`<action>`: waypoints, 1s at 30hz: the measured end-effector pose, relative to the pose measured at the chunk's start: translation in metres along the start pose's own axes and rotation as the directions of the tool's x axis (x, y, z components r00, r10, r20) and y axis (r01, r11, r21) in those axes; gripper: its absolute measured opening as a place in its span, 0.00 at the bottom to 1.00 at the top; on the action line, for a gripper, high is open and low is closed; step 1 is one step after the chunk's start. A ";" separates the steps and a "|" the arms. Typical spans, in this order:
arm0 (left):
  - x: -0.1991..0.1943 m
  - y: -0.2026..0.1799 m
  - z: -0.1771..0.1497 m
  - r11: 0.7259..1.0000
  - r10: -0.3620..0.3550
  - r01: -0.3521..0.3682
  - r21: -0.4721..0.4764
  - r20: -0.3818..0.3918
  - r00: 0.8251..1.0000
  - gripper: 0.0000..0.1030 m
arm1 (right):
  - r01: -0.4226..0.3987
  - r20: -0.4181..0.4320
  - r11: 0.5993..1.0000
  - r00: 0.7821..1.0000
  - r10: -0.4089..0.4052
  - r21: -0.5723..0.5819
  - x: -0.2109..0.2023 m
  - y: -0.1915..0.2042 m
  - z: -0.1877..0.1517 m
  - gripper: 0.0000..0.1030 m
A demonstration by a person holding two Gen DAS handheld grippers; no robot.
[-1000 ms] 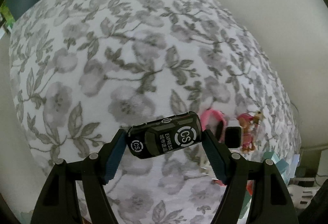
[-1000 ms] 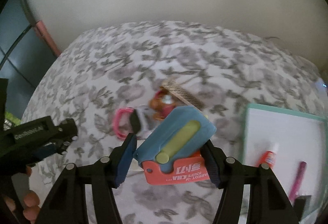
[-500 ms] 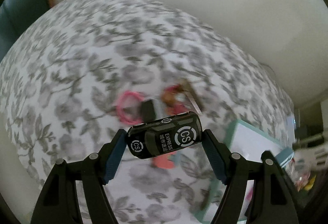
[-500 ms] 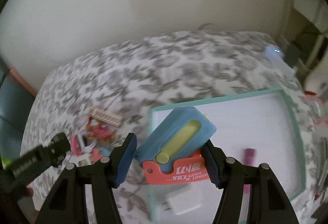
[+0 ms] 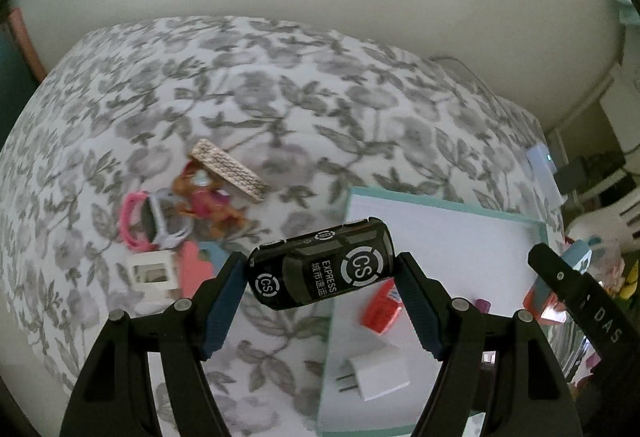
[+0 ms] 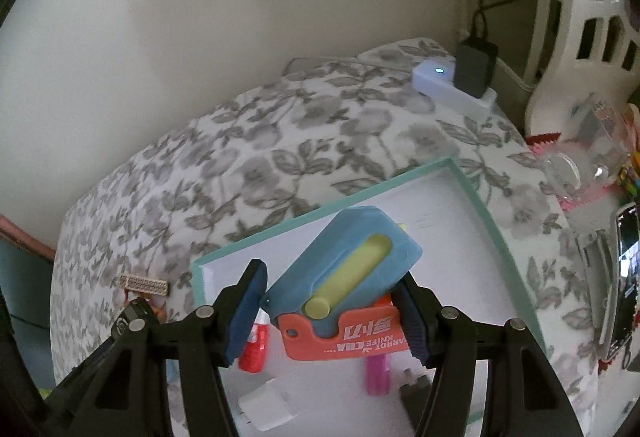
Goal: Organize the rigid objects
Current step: 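Carry the toy car and utility knife over the tray and lower them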
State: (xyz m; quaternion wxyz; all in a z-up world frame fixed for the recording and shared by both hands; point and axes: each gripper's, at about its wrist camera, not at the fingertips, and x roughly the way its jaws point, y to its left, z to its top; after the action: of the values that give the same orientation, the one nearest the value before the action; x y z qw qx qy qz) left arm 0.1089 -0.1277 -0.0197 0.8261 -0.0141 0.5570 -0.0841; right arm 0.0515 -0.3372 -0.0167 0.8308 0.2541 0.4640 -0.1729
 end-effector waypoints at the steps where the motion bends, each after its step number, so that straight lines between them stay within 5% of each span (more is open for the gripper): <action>1: 0.002 -0.004 0.001 1.000 0.000 0.000 0.008 -0.002 1.000 0.74 | 0.006 -0.002 1.000 1.000 -0.006 0.003 0.002 -0.003 0.002 0.64; 18: 0.051 -0.090 -0.012 0.975 0.027 -0.015 0.220 -0.051 0.998 0.74 | 0.106 -0.073 0.994 0.992 -0.103 0.036 0.045 -0.056 0.012 0.64; 30: 0.066 -0.099 -0.023 0.965 0.041 -0.015 0.264 -0.094 0.995 0.74 | 0.116 -0.124 0.993 0.986 -0.112 0.028 0.059 -0.062 0.005 0.64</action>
State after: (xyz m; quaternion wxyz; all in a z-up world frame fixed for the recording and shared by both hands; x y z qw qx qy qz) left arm 0.0999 -0.2337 -0.0774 0.7934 0.1074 0.5811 -0.1461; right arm 0.0524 -0.3933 -0.0818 0.7851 0.2518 0.5245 -0.2123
